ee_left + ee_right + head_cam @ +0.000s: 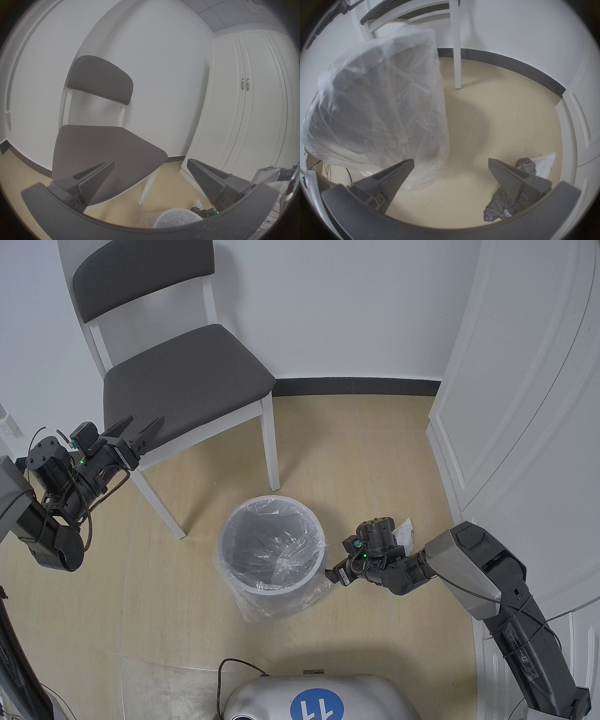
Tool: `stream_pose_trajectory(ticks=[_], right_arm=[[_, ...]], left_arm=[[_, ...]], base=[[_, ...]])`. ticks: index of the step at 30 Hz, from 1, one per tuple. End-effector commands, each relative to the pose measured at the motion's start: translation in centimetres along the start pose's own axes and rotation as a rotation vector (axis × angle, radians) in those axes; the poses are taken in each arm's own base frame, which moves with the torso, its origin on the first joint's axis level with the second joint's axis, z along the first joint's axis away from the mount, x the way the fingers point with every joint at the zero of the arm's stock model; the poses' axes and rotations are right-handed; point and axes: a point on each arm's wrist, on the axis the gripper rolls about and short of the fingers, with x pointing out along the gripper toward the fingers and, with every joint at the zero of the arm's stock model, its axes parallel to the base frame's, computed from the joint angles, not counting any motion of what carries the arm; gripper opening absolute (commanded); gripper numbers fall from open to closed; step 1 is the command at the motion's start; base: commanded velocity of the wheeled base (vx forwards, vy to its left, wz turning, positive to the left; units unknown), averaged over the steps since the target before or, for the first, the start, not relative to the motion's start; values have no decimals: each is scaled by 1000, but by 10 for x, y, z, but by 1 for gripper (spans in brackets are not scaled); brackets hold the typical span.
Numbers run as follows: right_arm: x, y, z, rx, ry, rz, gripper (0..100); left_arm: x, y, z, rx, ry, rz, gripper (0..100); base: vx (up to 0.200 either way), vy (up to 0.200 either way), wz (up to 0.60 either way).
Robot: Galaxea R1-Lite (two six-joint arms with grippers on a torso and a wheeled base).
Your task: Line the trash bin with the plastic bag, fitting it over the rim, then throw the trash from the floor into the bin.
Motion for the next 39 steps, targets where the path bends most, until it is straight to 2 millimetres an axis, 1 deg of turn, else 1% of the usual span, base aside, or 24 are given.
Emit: stream_pose_trajectory(ticks=[1,7,10,11,12,17,19,20,24,25,26,28,29,30,32,33,34,36,38,39], right_arm=[[1,0,-1,11,-1,-1,100],[-4,0,0,15,2,0,100],[-19,-2,7,14,6,-20,100],[-19,-2,7,14,6,-20,100],[-30,-3,11,13,-21,-40,100],[-67,-5,19,10,-72,-60,100],[-101,-10,27,15,-69,-79,100],[-109,-11,29,17,-68,-88,100],[-161,-18,41,27,-104,-158,100],[-166,-19,41,28,-113,-165,100],[-186,-21,43,31,-149,-187,100],[-214,-22,44,34,-185,-217,100],[-218,-22,43,36,-186,-224,100],[-241,-23,43,42,-196,-266,100],[-268,-23,44,59,-204,-330,100],[-272,-23,44,64,-206,-338,100],[-292,-24,44,93,-219,-374,100],[-317,-22,44,140,-254,-391,100],[-335,-21,43,169,-285,-397,100],[-349,-20,43,184,-313,-403,100]], left_arm=[[0,0,1,1,-3,0,100],[-1,-1,2,2,-4,-2,100],[-2,-2,2,-1,2,-1,100],[-2,-2,2,-1,2,-1,100],[-3,-3,2,-3,4,-2,100],[-6,-13,6,-8,9,-18,100],[-9,-23,11,-10,11,-35,100],[-10,-25,12,-10,10,-37,100],[-16,-37,18,-15,12,-58,100],[-17,-38,19,-16,12,-59,100],[-19,-42,22,-16,11,-64,100],[-21,-46,25,-14,8,-70,100],[-22,-47,26,-12,7,-72,100],[-23,-49,28,-4,10,-74,100],[-26,-51,31,18,21,-72,100],[-27,-52,32,23,22,-71,100],[-30,-55,35,39,36,-70,100],[-35,-61,40,55,58,-73,100],[-39,-68,45,57,74,-78,100],[-42,-74,49,52,91,-79,100]], base=[[0,0,0],[0,0,0],[0,0,0],[0,0,0],[0,0,0],[0,0,0],[0,0,0],[0,0,0],[0,0,0],[0,0,0],[0,0,0],[0,0,0],[0,0,0],[0,0,0],[0,0,0],[0,0,0],[0,0,0],[0,0,0],[0,0,0],[0,0,0]])
